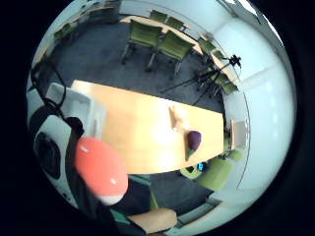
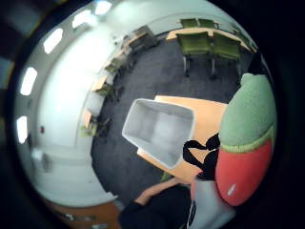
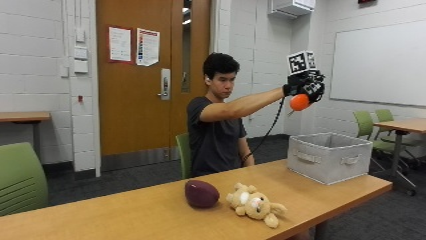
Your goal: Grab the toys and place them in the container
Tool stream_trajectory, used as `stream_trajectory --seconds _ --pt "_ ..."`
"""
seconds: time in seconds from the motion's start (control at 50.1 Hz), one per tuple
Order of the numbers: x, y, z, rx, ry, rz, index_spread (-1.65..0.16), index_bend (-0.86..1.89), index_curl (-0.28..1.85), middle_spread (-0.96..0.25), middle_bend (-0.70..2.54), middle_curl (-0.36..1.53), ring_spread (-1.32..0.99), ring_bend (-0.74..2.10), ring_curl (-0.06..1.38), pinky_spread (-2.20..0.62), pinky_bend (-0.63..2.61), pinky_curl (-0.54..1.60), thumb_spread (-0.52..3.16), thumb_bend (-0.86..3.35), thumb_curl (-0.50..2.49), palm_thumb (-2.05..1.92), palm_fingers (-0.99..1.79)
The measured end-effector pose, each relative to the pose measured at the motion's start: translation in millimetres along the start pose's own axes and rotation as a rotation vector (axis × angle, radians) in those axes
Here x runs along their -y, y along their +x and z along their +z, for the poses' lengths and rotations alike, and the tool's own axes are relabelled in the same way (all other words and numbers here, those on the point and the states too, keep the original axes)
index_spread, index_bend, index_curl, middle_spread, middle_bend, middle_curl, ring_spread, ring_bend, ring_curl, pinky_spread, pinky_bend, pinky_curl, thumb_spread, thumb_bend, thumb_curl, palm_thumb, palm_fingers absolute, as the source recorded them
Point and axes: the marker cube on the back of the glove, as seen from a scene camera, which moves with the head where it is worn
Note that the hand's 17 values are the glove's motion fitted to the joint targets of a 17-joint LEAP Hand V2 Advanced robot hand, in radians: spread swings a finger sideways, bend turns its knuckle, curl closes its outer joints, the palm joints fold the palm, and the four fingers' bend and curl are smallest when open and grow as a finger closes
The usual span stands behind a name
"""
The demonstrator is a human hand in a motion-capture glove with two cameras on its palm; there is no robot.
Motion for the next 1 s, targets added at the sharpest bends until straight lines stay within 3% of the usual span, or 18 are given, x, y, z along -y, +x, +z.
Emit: stream_trajectory --seconds 0.08,0.16,0.24,0.28,0.4,0.519,0.559,0.639,0.659,0.839,0.959,0.999 --pt "9.0 -55.8 7.0 0.003 -0.008 -0.191 -0.5 0.31 1.46 -0.35 1.01 0.69 -0.41 1.22 0.56 -0.48 0.81 0.44 0.61 0.27 0.96 0.57 1.13" --pt "21.0 -111.3 18.2 -0.014 -0.022 -0.184 -0.5 0.3 1.49 -0.35 1.01 0.69 -0.41 1.22 0.56 -0.48 0.81 0.44 0.6 0.28 0.99 0.56 1.13" --pt "23.2 -150.6 30.8 0.024 -0.043 -0.325 -0.5 0.29 1.51 -0.35 1.0 0.7 -0.4 1.22 0.56 -0.48 0.81 0.44 0.59 0.28 1.02 0.56 1.13" --pt "28.9 -163.1 39.7 0.002 -0.047 -0.277 -0.51 0.28 1.53 -0.35 1.01 0.7 -0.4 1.22 0.56 -0.48 0.81 0.44 0.58 0.29 1.04 0.55 1.13" --pt "58.8 -108.8 60.6 0.085 -0.075 -0.288 -0.51 0.26 1.56 -0.35 1.0 0.71 -0.4 1.23 0.56 -0.48 0.81 0.44 0.58 0.29 1.09 0.54 1.13" --pt "61.4 -108.1 84.1 0.044 -0.158 -0.234 -0.51 0.22 1.57 -0.36 0.96 0.71 -0.41 1.21 0.55 -0.48 0.82 0.44 0.59 0.25 1.12 0.48 1.06" --pt "59.3 -110.9 91.9 -0.005 -0.188 -0.212 -0.5 0.05 1.53 -0.35 0.88 0.68 -0.4 1.19 0.53 -0.47 0.88 0.45 0.79 0.15 1.02 0.29 0.9" --pt "39.8 -163.7 97.6 -0.067 -0.19 -0.199 -0.47 -0.11 1.39 -0.24 0.64 0.64 -0.33 1.09 0.56 -0.37 1.01 0.54 0.87 -0.1 0.84 -0.06 -0.01" --pt "35.9 -171.7 96.6 -0.064 -0.183 -0.219 -0.46 -0.1 1.35 -0.21 0.64 0.63 -0.32 1.08 0.56 -0.36 1.05 0.55 0.89 -0.11 0.82 -0.09 -0.05" --pt "24.0 -131.1 80.3 -0.017 -0.123 -0.413 -0.38 0.0 1.05 -0.1 0.61 0.55 -0.27 1.02 0.41 -0.26 1.08 0.45 0.97 -0.11 0.61 -0.13 -0.05" --pt "18.5 -84.5 67.9 0.05 -0.094 -0.372 -0.34 0.06 0.92 -0.08 0.62 0.54 -0.26 1.04 0.4 -0.24 1.07 0.43 0.99 -0.11 0.51 -0.13 -0.04" --pt "21.4 -60.2 66.7 0.018 -0.084 -0.282 -0.33 0.08 0.88 -0.09 0.62 0.54 -0.26 1.03 0.4 -0.23 1.06 0.42 1.0 -0.1 0.48 -0.13 -0.04"
